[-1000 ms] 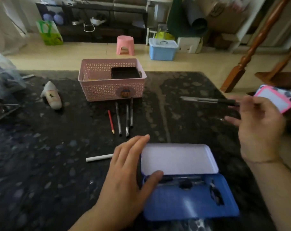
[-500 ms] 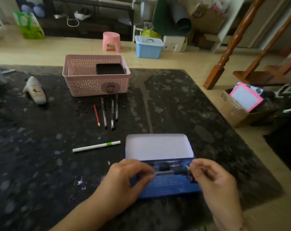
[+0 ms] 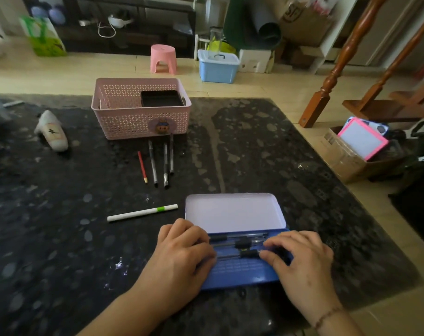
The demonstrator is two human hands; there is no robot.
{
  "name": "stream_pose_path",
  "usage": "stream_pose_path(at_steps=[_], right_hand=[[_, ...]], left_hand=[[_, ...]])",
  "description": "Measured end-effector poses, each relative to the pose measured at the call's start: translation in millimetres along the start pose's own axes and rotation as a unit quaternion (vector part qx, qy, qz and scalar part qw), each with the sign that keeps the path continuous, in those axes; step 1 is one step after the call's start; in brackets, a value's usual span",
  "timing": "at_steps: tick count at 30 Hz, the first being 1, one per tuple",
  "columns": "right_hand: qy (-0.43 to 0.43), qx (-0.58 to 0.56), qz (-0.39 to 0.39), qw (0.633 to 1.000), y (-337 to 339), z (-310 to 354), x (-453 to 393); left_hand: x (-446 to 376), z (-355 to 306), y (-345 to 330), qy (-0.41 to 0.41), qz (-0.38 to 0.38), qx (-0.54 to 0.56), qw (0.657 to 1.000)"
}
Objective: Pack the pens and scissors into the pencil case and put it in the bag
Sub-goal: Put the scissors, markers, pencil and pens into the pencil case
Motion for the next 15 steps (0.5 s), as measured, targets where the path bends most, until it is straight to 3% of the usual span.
stream_pose_path(at_steps=[11,15], right_hand=[[-0.028,0.014,0.031,0.999,-2.5,4.7,-3.1],[-0.023,0.001,-0.029,0.999,12.1,7.0,-6.5]], left_hand=[[1.0,9.9,10.1,0.069,0.011,-0.008,0.998],[-0.3,7.0,15.1,0.066,0.017,0.002,0.998]])
Point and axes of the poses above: each hand's wrist, its own x-axis away from the middle knuckle, its own y-axis out of the back of the hand, z = x × y, the point moved 6 cm from there along -x, towards the middle knuckle, and after that the axes turned 11 degrees about x, right-handed, at the moved point
